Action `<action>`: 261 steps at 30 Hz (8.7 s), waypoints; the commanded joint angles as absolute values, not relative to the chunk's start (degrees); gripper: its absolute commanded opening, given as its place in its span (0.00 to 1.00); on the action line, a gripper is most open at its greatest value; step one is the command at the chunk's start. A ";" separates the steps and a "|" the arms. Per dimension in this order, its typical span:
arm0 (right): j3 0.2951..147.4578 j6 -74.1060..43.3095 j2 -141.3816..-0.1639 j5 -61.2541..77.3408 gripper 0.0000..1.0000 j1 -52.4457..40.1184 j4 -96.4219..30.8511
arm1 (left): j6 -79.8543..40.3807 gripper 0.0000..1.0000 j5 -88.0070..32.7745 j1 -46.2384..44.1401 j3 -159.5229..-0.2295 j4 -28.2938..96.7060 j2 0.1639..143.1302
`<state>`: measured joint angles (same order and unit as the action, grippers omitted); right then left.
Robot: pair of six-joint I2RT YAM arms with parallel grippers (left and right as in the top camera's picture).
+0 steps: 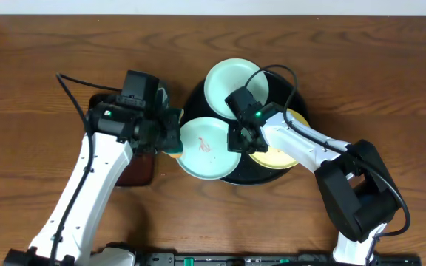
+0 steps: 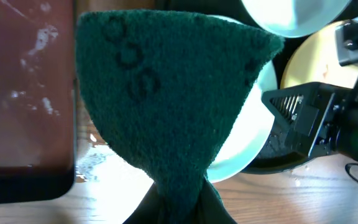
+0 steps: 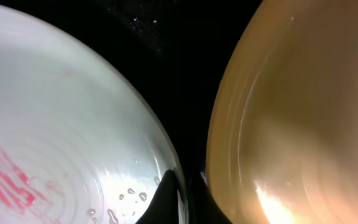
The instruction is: Clean dirty plates on tray and stack at the side
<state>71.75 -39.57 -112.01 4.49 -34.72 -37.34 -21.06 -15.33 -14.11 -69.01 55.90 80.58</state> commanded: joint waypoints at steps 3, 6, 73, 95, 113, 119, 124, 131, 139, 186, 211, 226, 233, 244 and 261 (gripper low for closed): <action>71.57 -43.05 -113.12 -7.27 0.01 -33.32 -37.47 | -25.45 0.07 -16.12 -17.17 -68.27 52.12 85.14; 71.57 -43.05 -113.12 -7.27 0.01 -33.32 -37.47 | -27.05 0.08 -16.10 -19.27 -68.27 49.78 88.73; 71.57 -42.96 -113.12 -7.27 0.01 -33.32 -39.64 | -32.58 0.08 -22.70 -22.24 -71.79 47.59 118.91; 71.57 -43.00 -113.12 -7.29 0.01 -33.32 -40.42 | -33.69 0.08 0.45 -21.34 -85.27 58.85 117.16; 71.57 -43.00 -113.12 -7.29 0.01 -33.32 -40.77 | -33.71 0.08 -30.89 -29.50 -85.19 43.83 124.31; 71.57 -43.00 -113.12 -7.27 0.01 -33.32 -40.75 | -35.03 0.08 -37.93 -30.52 -85.19 41.10 124.31; 71.57 -43.00 -113.12 -7.27 0.01 -33.32 -40.77 | -35.03 0.07 -41.15 -30.52 -85.19 38.59 124.31; 71.57 -42.74 -113.12 -7.27 0.01 -33.32 -41.15 | -33.36 0.08 -42.17 -30.61 -85.19 35.35 124.31; 71.57 -42.52 -113.12 -7.27 0.01 -33.32 -41.19 | -28.67 0.07 -44.64 -30.65 -85.19 33.30 124.31; 71.57 -34.26 -107.28 -7.31 0.01 -33.36 -42.59 | -23.57 0.07 -11.20 -21.21 -92.60 65.01 100.14; 71.57 -5.91 -87.46 -38.83 0.01 -37.65 -40.69 | -20.14 0.08 -4.67 12.99 -73.08 64.58 89.17; 71.57 5.08 -87.46 -63.13 0.01 -51.94 -36.34 | -17.67 0.07 -5.96 14.44 -71.79 63.92 89.17; 71.57 5.43 -87.46 -64.47 0.01 -53.76 -36.16 | -16.05 0.08 -6.00 14.15 -69.32 61.78 89.17; 71.57 5.37 -87.46 -63.33 0.01 -53.78 -36.16 | -12.47 0.11 -8.78 10.50 -63.20 52.10 89.19; 71.57 0.45 -86.98 -55.88 0.01 -53.71 -36.27 | -12.71 0.61 -16.49 9.93 -65.93 54.22 84.38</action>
